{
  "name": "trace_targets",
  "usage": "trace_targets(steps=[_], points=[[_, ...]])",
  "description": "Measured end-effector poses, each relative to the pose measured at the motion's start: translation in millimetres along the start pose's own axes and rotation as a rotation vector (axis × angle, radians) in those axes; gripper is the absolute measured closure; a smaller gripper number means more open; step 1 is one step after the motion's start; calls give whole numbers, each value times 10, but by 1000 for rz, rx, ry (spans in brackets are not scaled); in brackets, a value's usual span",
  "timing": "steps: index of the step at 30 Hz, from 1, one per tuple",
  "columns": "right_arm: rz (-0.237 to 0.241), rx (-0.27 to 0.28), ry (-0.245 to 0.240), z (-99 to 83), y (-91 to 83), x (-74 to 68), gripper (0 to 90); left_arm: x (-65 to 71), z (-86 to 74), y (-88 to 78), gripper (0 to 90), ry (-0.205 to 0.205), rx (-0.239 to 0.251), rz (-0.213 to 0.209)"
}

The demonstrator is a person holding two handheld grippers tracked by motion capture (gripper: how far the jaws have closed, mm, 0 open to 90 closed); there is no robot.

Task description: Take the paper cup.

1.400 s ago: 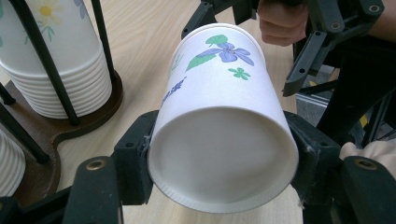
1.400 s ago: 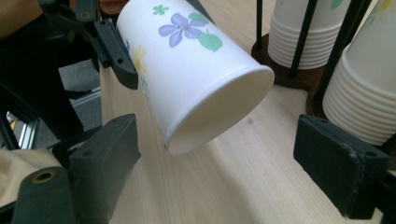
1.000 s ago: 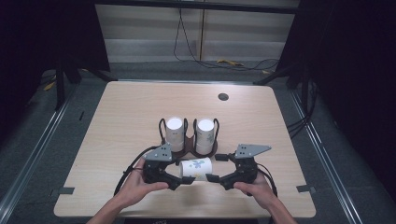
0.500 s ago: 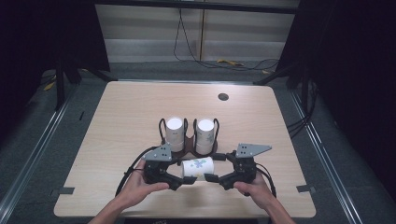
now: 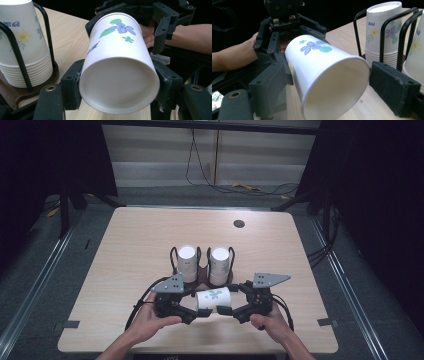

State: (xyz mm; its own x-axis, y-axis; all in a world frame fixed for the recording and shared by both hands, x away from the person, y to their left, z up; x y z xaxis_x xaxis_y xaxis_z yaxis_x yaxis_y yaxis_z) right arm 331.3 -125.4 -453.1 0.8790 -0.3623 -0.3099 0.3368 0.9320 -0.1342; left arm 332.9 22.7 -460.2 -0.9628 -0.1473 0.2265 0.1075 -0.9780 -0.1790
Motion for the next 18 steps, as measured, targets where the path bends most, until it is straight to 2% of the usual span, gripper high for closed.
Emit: trace_targets(steps=[7, 13, 18], points=[[18, -4, 7, 6, 42, -5, 141, 20, 46, -22, 349, -15, 29, -17], [54, -34, 8, -33, 66, -39, 169, 44, 28, -2, 350, -10, 17, -33], [63, -34, 9, -33, 52, -34, 193, 36, 23, -6, 352, -14, 16, -43]])
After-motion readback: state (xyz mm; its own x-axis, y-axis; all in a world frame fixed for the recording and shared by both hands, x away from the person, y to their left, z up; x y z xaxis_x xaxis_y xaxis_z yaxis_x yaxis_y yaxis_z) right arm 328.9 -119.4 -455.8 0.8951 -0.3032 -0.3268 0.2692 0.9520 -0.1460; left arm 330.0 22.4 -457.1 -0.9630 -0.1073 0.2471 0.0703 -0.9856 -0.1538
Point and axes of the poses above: each handheld gripper's, and its own axes: y roughly forward along the jaws, z roughly out of its top, x roughly to its right, the point moved 7 cm from there along y, roughly forward along the jaws, and after that the axes turned 9 degrees about x, right-handed, at the moved point
